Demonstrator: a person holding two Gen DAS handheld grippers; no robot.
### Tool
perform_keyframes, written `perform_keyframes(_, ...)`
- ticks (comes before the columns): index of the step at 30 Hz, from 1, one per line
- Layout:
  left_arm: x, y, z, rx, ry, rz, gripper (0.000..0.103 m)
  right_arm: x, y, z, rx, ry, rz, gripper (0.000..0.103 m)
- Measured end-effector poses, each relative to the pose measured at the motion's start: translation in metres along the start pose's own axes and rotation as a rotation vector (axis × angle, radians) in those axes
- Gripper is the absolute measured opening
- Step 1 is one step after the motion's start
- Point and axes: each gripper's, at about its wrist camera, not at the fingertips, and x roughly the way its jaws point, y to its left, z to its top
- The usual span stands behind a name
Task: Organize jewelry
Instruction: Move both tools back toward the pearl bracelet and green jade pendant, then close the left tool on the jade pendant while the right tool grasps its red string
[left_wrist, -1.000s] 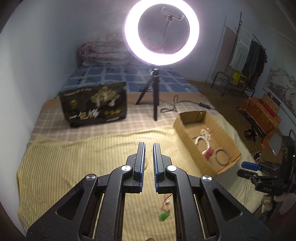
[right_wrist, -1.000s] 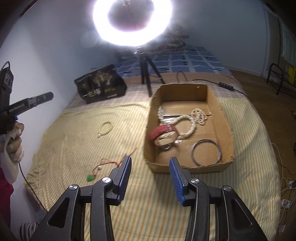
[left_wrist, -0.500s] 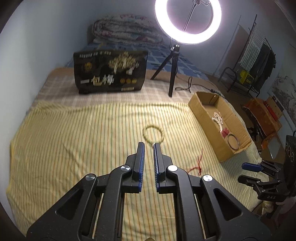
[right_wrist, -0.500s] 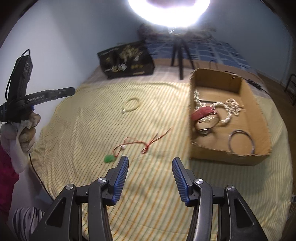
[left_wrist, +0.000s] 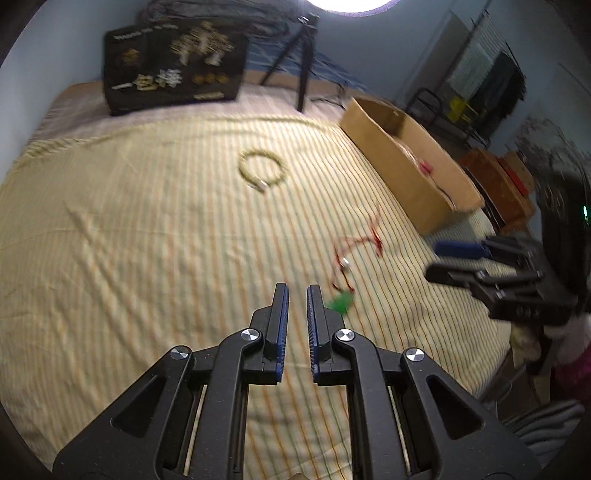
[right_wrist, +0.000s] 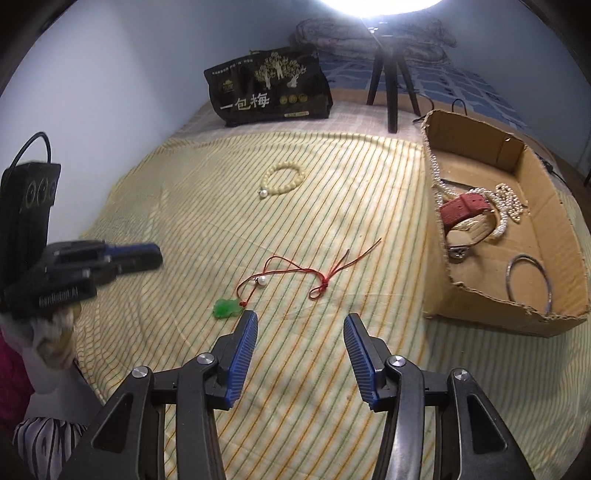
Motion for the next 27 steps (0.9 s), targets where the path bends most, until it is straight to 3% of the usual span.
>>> perform_keyframes(6,0.013,-0.017,-0.011,0.055,0.026,-0.053,0.008,0.014,0.007,0.006,-0.021,0.016,0.047,0.039)
perform_keyframes(21,0.046,-0.030,-0.016,0.120,0.072,-0.088,0.008,0.039,0.018,0.016,-0.055,0.049,0.094,0.030)
perform_keyframes(22,0.048,-0.032,-0.016,0.129,0.074,-0.086,0.010,0.040,0.017,0.017,-0.053,0.050,0.096,0.029)
perform_keyframes(25,0.052,-0.037,-0.017,0.160,0.063,-0.076,0.043,0.043,0.016,0.018,-0.053,0.050,0.098,0.028)
perform_keyframes(27,0.054,-0.039,-0.017,0.177,0.056,-0.058,0.044,0.043,0.016,0.018,-0.051,0.051,0.098,0.027)
